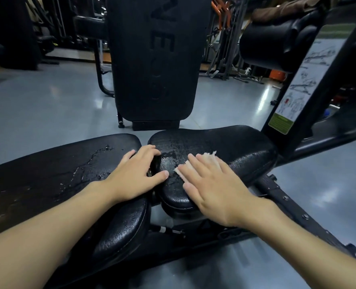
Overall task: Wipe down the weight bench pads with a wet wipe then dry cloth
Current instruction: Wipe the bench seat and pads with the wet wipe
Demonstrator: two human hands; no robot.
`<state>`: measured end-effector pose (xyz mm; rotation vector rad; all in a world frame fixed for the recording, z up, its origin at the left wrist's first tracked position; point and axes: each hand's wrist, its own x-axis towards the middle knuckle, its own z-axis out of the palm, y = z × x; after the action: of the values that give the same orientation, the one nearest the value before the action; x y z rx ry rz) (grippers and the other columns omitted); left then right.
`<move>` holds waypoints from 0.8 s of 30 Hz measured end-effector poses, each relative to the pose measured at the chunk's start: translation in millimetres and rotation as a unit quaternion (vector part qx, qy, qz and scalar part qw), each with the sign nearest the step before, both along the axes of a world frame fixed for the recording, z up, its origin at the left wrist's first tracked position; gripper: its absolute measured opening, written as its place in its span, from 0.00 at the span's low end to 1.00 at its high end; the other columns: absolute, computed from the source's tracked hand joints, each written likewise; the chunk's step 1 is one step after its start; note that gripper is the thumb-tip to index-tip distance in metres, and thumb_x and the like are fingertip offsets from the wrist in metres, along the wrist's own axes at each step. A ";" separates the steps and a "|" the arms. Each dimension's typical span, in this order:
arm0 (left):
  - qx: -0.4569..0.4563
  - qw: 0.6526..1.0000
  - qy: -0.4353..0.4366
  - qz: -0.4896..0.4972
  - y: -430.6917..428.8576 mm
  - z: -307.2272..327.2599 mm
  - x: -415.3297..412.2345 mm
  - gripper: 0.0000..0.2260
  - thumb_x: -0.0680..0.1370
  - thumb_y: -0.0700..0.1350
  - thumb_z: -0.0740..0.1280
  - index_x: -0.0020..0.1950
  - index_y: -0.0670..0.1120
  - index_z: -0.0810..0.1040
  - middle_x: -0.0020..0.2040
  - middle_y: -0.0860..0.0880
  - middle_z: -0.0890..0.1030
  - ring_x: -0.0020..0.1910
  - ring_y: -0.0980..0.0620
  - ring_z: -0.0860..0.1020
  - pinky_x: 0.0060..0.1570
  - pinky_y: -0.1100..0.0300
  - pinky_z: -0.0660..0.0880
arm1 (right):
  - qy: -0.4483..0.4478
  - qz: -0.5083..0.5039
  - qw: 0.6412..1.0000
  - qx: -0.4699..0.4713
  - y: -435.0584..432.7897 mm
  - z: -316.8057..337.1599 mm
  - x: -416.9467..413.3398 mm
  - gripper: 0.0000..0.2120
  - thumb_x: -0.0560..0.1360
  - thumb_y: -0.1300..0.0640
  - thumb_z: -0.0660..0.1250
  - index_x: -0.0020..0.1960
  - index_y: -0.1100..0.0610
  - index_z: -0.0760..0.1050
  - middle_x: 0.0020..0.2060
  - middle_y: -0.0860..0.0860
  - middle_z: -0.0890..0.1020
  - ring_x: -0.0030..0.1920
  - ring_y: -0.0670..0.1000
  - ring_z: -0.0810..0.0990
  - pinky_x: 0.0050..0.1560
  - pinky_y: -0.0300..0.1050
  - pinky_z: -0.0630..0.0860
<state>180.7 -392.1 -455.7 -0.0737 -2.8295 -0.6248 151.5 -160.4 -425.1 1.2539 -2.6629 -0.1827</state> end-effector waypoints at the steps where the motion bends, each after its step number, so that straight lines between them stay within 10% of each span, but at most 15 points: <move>1: 0.006 1.000 -0.001 -0.002 -0.4 3.1 2.1 0.38 0.69 0.72 0.51 0.73 0.52 0.65 0.75 0.56 0.62 0.73 0.61 0.59 0.77 0.51 0.48 | -0.013 -0.002 1.000 0.001 4.1 1.6 8.0 0.28 0.81 0.42 0.37 0.77 0.46 0.55 0.79 0.54 0.57 0.78 0.58 0.51 0.76 0.60 0.48; 5: -0.027 0.998 -0.047 -0.008 -11.5 9.3 7.4 0.40 0.69 0.75 0.52 0.77 0.56 0.60 0.77 0.57 0.59 0.75 0.59 0.57 0.77 0.47 0.44 | -0.035 -0.028 0.999 -0.012 16.9 10.7 19.4 0.29 0.79 0.39 0.31 0.80 0.42 0.39 0.80 0.50 0.39 0.78 0.50 0.34 0.76 0.60 0.35; 19: -0.060 0.998 -0.018 -0.001 -23.2 -9.1 9.6 0.43 0.69 0.76 0.48 0.79 0.55 0.56 0.79 0.58 0.57 0.77 0.65 0.46 0.77 0.50 0.42 | -0.090 -0.067 0.993 0.021 -110.4 10.5 -137.6 0.25 0.83 0.42 0.40 0.74 0.48 0.62 0.71 0.54 0.68 0.75 0.57 0.61 0.74 0.61 0.55; 24: -0.059 0.998 -0.013 0.002 -24.5 -10.5 8.5 0.42 0.69 0.76 0.48 0.78 0.56 0.56 0.78 0.60 0.57 0.77 0.65 0.46 0.77 0.50 0.42 | -0.147 -0.119 0.981 0.045 -149.9 9.4 -181.3 0.28 0.80 0.39 0.40 0.78 0.43 0.57 0.77 0.52 0.62 0.76 0.58 0.60 0.74 0.63 0.56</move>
<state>189.1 -416.6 -466.2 -0.0821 -2.8900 -0.4606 -29.8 -310.3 -415.7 1.0546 -3.0903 -0.1656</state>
